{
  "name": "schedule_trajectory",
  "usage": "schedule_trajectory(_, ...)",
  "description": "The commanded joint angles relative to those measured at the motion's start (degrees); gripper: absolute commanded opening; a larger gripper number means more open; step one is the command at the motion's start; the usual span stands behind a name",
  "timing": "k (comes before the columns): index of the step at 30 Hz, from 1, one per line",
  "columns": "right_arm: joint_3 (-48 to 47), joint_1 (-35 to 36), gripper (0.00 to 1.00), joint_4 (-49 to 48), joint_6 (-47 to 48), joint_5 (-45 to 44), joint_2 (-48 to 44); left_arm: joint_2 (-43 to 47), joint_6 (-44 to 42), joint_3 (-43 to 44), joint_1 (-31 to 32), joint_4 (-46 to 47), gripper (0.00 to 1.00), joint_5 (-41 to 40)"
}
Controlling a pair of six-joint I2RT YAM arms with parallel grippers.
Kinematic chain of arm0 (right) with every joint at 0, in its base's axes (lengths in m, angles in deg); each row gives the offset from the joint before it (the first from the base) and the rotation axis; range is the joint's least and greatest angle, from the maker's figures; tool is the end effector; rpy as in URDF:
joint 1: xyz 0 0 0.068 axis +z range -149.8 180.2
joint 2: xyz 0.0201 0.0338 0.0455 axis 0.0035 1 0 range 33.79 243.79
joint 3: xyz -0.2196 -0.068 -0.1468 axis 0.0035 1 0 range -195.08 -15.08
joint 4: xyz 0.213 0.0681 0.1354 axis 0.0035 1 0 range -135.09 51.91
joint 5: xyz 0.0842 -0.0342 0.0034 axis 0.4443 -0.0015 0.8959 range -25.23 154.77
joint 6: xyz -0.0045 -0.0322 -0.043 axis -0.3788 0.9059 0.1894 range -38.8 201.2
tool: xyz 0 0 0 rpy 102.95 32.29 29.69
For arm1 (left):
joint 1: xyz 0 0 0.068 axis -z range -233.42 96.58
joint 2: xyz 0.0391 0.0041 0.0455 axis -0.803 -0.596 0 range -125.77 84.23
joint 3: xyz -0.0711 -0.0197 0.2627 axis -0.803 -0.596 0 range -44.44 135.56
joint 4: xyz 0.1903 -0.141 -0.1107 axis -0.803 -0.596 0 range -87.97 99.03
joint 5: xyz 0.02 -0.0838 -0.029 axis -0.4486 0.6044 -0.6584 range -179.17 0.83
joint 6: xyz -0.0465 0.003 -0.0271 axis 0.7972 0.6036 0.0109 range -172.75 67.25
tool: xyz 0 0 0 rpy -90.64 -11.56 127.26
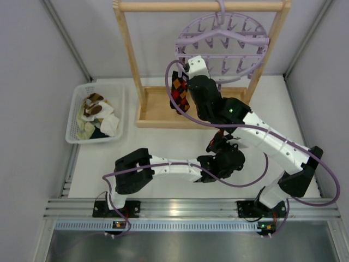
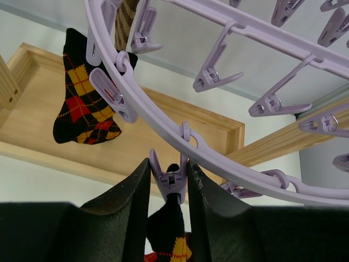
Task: Remove the socks clipped to the hanger
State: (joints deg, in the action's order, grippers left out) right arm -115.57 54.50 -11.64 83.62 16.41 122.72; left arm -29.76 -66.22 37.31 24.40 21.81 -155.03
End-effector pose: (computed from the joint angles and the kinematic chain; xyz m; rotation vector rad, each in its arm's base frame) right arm 0.2163 0.2555 0.4489 -0.3632 1.7886 -0.1888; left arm 0.1266 -0.4330 0.2453 0.6155 1.6004 0.2677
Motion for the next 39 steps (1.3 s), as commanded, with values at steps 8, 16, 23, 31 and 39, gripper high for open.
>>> schedule_trajectory(8, 1.61, -0.43, 0.12, -3.75, -1.89, 2.38, -4.46, 11.5, 12.41, -10.47, -1.79, -4.24, 0.0, 5.22)
schedule_trajectory(16, 6.88, -2.54, 0.19, -3.74, -4.96, 8.46, -9.99, 32.15, 26.82, -21.54, -8.99, -16.28, 0.0, 8.12)
schedule_trajectory(23, 13.21, -6.57, 0.28, -5.41, -6.72, 13.46, -17.98, 48.93, 32.19, -27.96, -23.93, -22.79, 0.0, 14.88)
schedule_trajectory(31, 17.25, -8.77, 0.51, -4.71, -6.99, 14.7, -24.49, 49.84, 35.53, -22.88, -48.44, -30.78, 0.0, 24.28)
schedule_trajectory(39, 20.32, -9.39, 0.62, -0.58, -7.33, 15.31, -28.98, 42.91, 38.61, -10.93, -72.88, -35.98, 0.0, 38.08)
